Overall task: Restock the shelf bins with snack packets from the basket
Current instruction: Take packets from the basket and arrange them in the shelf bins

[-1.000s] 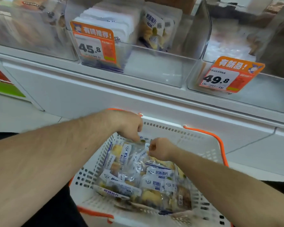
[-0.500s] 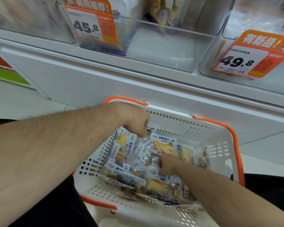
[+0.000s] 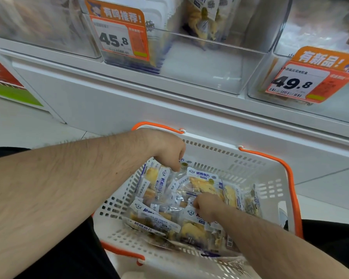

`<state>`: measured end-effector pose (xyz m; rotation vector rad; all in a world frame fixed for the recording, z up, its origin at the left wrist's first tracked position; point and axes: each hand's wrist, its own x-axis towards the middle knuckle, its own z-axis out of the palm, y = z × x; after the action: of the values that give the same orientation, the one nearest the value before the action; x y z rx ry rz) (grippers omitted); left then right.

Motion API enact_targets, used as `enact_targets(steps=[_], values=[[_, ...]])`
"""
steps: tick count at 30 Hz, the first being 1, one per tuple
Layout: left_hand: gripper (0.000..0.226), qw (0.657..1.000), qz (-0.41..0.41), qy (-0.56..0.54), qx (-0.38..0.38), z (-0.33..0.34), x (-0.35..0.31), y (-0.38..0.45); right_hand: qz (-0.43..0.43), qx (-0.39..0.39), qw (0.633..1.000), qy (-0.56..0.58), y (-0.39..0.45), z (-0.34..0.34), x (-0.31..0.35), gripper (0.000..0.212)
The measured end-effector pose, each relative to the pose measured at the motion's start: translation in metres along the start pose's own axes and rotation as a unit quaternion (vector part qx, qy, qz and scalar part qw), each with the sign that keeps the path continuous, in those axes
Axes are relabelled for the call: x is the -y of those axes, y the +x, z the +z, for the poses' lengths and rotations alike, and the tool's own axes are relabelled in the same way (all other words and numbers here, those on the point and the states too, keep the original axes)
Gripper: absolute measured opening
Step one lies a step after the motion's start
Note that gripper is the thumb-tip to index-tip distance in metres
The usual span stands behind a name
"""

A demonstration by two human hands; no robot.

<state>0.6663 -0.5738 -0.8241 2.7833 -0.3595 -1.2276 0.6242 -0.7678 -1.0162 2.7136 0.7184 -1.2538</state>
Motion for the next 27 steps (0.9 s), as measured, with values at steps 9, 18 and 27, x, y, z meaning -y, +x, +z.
enact_targets(steps=[9, 18, 27], values=[[0.053, 0.999, 0.002, -0.040, -0.012, -0.008, 0.000, -0.007, -0.029, -0.079, 0.990, 0.117, -0.004, -0.066, -0.001, 0.021], [0.062, 0.955, -0.040, -0.250, -0.155, -0.022, 0.017, -0.012, -0.058, -0.225, 0.924, 0.303, -0.059, -0.187, 0.012, 0.028], [0.019, 0.851, 0.089, -0.485, -0.180, -0.041, 0.022, -0.028, -0.127, -0.266, 0.847, 0.443, -0.121, -0.240, 0.024, 0.015]])
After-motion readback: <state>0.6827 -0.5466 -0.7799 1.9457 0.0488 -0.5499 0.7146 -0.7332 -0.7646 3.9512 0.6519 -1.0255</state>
